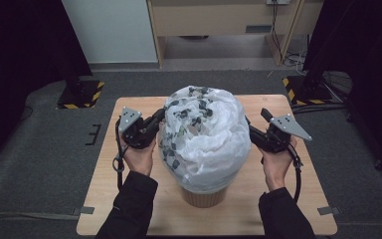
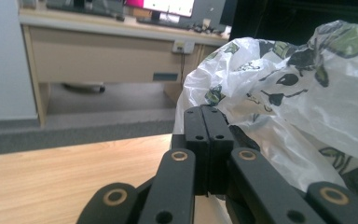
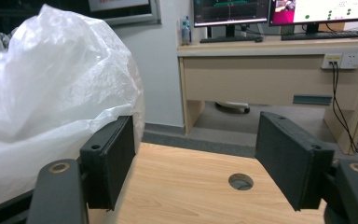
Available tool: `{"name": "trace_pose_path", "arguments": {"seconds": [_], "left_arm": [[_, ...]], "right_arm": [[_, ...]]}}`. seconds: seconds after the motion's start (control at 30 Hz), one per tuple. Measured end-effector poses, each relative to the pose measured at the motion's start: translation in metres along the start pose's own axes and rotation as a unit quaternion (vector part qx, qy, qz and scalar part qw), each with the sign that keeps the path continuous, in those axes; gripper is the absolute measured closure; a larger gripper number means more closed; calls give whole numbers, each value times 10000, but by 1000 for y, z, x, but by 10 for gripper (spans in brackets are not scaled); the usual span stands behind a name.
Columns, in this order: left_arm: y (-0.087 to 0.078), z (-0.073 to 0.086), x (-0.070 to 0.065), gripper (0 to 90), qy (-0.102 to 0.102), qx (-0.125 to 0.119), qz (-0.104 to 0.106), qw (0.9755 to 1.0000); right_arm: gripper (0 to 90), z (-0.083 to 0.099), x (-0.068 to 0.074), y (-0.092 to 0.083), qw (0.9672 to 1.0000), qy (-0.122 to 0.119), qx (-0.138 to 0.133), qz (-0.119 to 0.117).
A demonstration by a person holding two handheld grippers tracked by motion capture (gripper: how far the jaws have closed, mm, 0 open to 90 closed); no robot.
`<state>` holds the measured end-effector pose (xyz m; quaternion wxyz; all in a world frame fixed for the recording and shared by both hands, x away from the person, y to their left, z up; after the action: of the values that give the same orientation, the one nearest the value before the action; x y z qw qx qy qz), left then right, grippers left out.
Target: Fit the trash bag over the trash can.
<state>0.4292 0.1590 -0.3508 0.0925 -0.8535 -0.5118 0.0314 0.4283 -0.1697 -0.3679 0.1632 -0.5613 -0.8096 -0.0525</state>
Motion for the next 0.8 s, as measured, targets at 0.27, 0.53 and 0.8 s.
{"name": "trace_pose_path", "arguments": {"seconds": [0.27, 0.53, 0.8], "left_arm": [[23, 12, 5, 895, -179, 414, 76, 9990], [14, 23, 7, 727, -234, 277, 246, 9990], [-32, 7, 22, 540, 56, -414, -237, 9988]], "right_arm": [[283, 13, -7, 17, 9993, -41, 304, 233], [272, 24, -17, 6, 9991, 29, 346, 227], [270, 6, -29, -9, 9996, 113, -5, 242]]}}
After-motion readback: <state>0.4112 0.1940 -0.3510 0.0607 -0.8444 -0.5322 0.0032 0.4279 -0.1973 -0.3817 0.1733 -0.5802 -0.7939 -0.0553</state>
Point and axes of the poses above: each handheld gripper's, and its own axes: y roughly forward along the jaws, z roughly out of its underside, x roughly to its left, the point moved 4 cm from there along y, roughly forward along the jaws, and after that the axes turned 14 degrees about y, right-handed, at the moved point
